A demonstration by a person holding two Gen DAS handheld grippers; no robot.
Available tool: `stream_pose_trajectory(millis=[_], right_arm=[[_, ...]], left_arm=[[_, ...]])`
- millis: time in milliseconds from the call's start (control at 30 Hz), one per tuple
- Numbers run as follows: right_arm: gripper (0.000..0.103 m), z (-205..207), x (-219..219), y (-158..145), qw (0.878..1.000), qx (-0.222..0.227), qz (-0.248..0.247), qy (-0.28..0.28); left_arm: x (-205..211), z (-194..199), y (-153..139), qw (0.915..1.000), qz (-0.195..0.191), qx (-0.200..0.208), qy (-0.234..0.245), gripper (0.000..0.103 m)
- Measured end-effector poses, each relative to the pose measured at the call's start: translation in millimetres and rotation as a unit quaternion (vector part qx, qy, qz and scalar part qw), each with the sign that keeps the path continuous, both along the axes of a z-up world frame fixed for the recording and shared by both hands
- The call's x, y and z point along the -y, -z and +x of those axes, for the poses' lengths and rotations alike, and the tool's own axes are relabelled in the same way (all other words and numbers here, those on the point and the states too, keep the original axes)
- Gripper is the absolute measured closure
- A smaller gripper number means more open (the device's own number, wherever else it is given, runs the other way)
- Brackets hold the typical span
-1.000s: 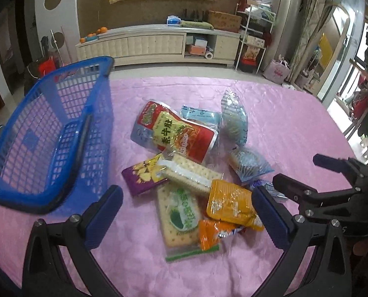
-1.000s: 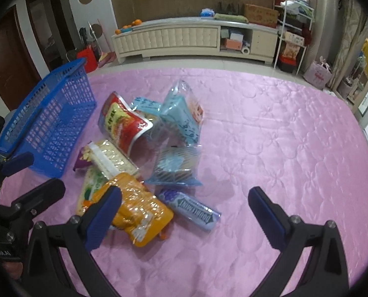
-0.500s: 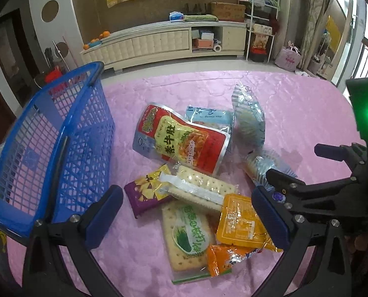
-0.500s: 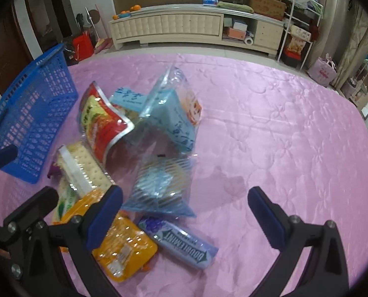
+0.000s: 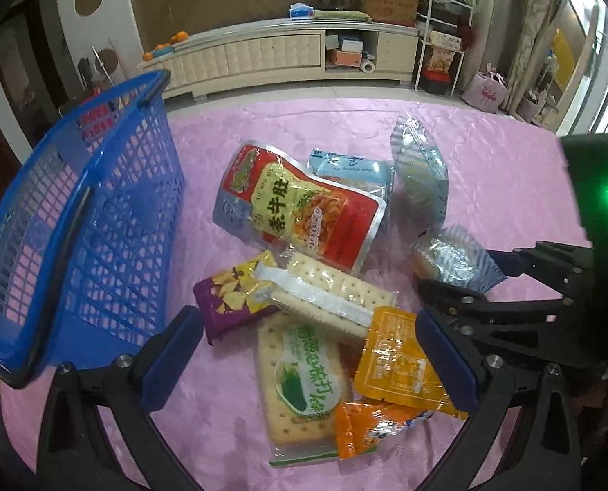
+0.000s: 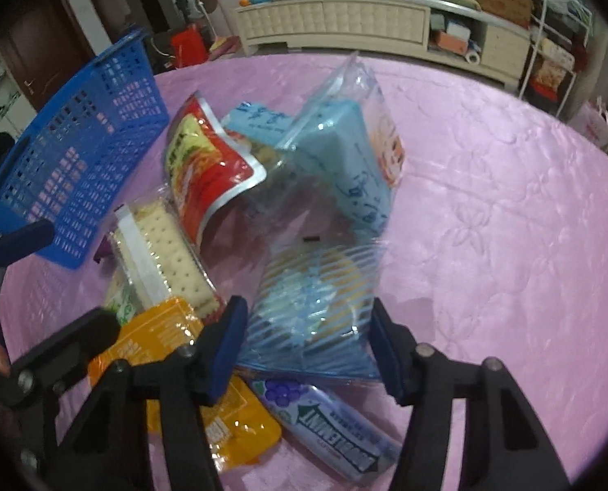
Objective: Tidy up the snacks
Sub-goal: 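Grasp the clear blue-striped bag with the right tool while the left tool approaches the pile, then grasp the clear bag with blue label with the left tool while the right tool holds its bag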
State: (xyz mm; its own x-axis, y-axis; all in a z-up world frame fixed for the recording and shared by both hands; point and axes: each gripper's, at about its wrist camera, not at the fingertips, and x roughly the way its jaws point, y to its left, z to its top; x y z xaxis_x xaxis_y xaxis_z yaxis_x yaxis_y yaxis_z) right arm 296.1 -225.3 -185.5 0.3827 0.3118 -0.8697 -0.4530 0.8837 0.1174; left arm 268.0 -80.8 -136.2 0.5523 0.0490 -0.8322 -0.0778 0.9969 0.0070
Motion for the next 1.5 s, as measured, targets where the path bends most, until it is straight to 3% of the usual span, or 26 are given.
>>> stream_pose_trajectory(millis=[467,700,833,1133,1367,1500], right_arm=[[0.041,-19.2,31.1,-37.2,0.998,0.051,-0.001,0.026],[0.041,5.1,67.3,-50.3,0.993,0.063,0.035,0.092],[0.041,14.4,77.8,-52.7,0.991,0.066,0.044,0.107],[0.041,41.4,100.2,-46.0,0.985,0.060,0.076,0.140],[0.041,41.4,102.0,-54.0,0.984,0.081,0.064,0.147],[0.041,45.0,104.1,-45.5,0.984,0.068,0.064,0.152]], left_arm=[[42.0,4.9,-38.4,0.9971,0.041,0.034,0.055,0.000],[52.2,36.6,-51.1,0.9962,0.037,0.035,0.071,0.000],[58.3,57.2,-46.9,0.9944,0.009,0.018,0.104,0.000],[57.8,110.8,-25.9,0.9957,-0.014,-0.021,0.089,0.000],[64.6,136.0,-20.7,0.9949,0.005,-0.031,0.095,0.001],[64.9,151.2,-9.2,0.9933,-0.019,-0.057,0.099,0.009]])
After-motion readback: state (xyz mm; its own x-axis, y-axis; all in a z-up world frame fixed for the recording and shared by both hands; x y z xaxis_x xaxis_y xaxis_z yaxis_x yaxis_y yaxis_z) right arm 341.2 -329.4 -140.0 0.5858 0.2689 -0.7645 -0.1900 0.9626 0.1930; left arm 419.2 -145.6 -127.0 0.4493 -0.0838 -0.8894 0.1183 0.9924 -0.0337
